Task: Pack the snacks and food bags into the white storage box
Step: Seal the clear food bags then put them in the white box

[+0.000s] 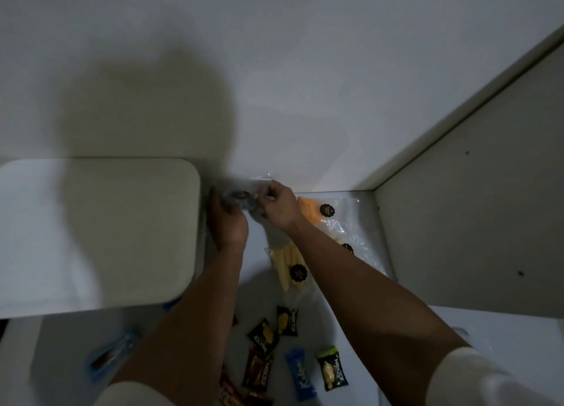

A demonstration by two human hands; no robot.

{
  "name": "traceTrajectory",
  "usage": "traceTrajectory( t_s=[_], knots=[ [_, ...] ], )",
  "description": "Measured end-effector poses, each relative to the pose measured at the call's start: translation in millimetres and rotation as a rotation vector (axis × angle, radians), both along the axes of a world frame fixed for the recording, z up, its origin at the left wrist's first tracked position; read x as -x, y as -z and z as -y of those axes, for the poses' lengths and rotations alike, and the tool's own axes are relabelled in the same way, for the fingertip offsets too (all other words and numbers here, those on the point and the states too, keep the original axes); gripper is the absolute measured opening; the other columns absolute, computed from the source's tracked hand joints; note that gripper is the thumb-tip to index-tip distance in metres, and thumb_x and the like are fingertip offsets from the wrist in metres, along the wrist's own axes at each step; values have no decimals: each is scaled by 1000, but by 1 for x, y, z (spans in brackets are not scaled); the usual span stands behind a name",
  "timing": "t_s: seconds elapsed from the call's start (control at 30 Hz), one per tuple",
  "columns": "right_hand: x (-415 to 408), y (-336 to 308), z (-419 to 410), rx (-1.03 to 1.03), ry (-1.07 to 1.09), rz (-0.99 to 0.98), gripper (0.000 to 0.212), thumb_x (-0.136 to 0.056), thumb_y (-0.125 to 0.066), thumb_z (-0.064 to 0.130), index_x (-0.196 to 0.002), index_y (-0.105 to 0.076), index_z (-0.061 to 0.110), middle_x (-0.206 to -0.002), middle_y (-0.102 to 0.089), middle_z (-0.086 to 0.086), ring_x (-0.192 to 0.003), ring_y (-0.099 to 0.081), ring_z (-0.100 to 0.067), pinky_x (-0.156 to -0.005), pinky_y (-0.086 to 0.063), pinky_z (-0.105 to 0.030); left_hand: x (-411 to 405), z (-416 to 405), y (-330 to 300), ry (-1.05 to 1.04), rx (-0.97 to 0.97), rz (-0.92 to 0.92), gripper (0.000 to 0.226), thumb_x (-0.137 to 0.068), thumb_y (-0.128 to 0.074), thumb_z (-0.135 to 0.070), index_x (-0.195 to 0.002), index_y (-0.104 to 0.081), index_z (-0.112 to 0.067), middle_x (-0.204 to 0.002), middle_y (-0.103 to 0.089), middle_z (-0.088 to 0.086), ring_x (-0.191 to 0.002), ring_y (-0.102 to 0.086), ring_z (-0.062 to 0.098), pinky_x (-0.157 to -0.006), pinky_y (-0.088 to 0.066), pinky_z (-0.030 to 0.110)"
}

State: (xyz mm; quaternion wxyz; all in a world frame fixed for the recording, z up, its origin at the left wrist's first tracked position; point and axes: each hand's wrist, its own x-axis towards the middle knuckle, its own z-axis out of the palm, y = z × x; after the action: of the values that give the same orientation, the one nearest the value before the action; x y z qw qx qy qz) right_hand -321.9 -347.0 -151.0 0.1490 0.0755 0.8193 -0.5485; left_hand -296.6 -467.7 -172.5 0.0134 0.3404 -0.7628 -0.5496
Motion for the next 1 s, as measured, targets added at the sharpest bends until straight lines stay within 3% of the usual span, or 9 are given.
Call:
traceTrajectory(
  t_s=[0.13,0.23,0.4,0.53,0.6,0.73,0.83,0.9,1.0],
  knots=[
    [-9,7,-8,19,-18,27,49,-89,-67,10,-137,-58,11,-122,-68,-6,-111,-68,-27,-94,-55,-41,-2,0,16,-88,-70,50,54,-104,-50,-23,-154,-34,-15,-152,-45,13,-139,-45,30,-117,-37,47],
    [-23,8,-30,-4,71,-10,36,-94,-63,6,-129,-65,11,-116,-71,1,-110,-67,-16,-101,-53,-31,-17,-10,13,-27,-22,61,58,-98,-55,-17,-153,-37,-14,-147,-50,16,-133,-50,34,-112,-41,50],
    [-50,0,-87,-138,305,-72,14,-100,-62,21,-112,-70,23,-107,-73,3,-101,-69,-15,-89,-55,-27,-44,-40,2,164,-171,123,57,-98,-59,-14,-152,-42,-18,-151,-48,8,-132,-52,28,-108,-47,41],
    [-58,-3,-133,-339,551,-51,23,-95,-60,17,-114,-72,17,-106,-76,-4,-97,-71,-24,-87,-56,-34,-46,-67,-4,409,-168,167,55,-99,-59,-18,-151,-43,-20,-152,-48,9,-135,-50,25,-108,-46,38],
    [-56,-5,-151,-435,564,40,31,-92,-59,19,-120,-71,15,-111,-75,-11,-106,-70,-32,-91,-54,-36,-39,-80,-9,515,-154,190,57,-98,-60,-21,-152,-41,-21,-153,-47,10,-134,-52,24,-108,-46,38],
    [-48,-1,-178,-486,504,272,43,-89,-61,37,-129,-67,21,-124,-70,-6,-117,-63,-31,-99,-47,-42,-27,-99,-12,671,-64,232,58,-96,-59,-22,-151,-42,-20,-147,-54,7,-107,-60,18,-96,-52,34],
    [-38,10,-187,-444,454,342,42,-84,-68,48,-115,-74,20,-117,-74,-4,-109,-66,-28,-102,-49,-47,-21,-108,-13,736,25,245,42,-98,-56,-18,-139,-53,-11,-132,-62,10,-105,-61,23,-94,-51,37],
    [-33,14,-189,-419,461,321,27,-83,-72,46,-94,-75,22,-103,-76,-3,-101,-68,-26,-100,-51,-47,-17,-110,-12,751,59,260,37,-98,-55,-18,-134,-56,-8,-126,-63,11,-109,-62,29,-92,-50,36],
    [-29,11,-188,-346,459,272,29,-84,-77,38,-66,-61,22,-75,-68,2,-81,-67,-21,-81,-53,-32,-13,-111,-7,786,91,260,25,-95,-53,-20,-117,-62,-12,-113,-69,6,-96,-66,31,-81,-54,39]
  ],
)
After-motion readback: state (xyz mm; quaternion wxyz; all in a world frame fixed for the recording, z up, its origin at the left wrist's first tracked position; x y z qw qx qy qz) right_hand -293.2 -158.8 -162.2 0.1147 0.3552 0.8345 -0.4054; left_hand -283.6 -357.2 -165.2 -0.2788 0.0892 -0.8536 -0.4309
